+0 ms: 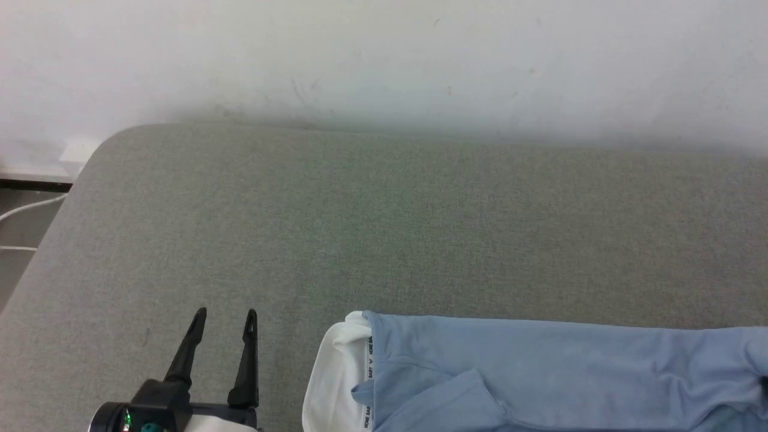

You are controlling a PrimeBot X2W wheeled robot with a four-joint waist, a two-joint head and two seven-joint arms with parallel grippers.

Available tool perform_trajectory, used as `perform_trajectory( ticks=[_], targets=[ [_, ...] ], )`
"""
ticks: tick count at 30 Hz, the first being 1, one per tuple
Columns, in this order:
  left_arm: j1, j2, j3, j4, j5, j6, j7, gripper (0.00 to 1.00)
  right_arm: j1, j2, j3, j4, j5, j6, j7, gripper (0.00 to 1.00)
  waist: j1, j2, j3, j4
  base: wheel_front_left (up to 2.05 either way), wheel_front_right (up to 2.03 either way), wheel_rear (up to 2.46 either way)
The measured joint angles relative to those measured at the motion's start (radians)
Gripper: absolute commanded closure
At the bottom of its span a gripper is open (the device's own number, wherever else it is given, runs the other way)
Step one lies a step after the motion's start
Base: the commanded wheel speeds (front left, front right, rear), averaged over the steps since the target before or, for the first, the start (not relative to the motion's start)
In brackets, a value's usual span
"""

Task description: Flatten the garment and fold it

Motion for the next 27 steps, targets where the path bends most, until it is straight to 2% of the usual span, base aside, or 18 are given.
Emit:
perform_trajectory(
  ticks=[4, 9, 15, 20, 24, 27],
  targets=[
    [0.007, 0.0, -0.006, 0.0, 0.007, -0.001, 0.0, 0.0, 0.034, -0.028, 0.086, -0.112, 0.012, 0.0, 0.042, 1.0, 0.0, 0.0, -0.021, -0.002, 0.0, 0.0, 0.0],
    [0.026, -0.001, -0.011, 0.001, 0.008, -0.008, 0.0, 0.0, 0.089, -0.039, 0.184, -0.276, 0.051, 0.0, 0.152, 1.0, -0.0001, 0.0, -0.047, -0.002, 0.0, 0.0, 0.0],
    [0.03, -0.003, -0.016, 0.001, 0.008, -0.008, 0.0, 0.0, 0.114, -0.014, 0.315, -0.437, 0.117, 0.0, 0.276, 1.0, -0.0001, 0.0, -0.066, 0.012, 0.0, 0.0, 0.0],
    [0.03, -0.003, -0.019, 0.0, 0.008, -0.009, 0.0, 0.0, 0.1, 0.044, 0.423, -0.476, 0.188, 0.0, 0.342, 1.0, -0.0001, 0.0, -0.062, 0.037, 0.0, 0.0, 0.0],
    [0.028, -0.003, -0.021, 0.001, 0.008, -0.009, 0.0, 0.0, 0.039, 0.083, 0.5, -0.467, 0.229, 0.0, 0.346, 1.0, -0.0001, 0.0, -0.051, 0.062, 0.0, 0.0, 0.0],
    [0.023, -0.003, -0.023, 0.001, 0.008, -0.009, 0.0, 0.0, -0.014, 0.136, 0.551, -0.438, 0.264, 0.0, 0.34, 1.0, 0.0, 0.0, -0.041, 0.082, 0.0, 0.0, 0.0]
  ],
)
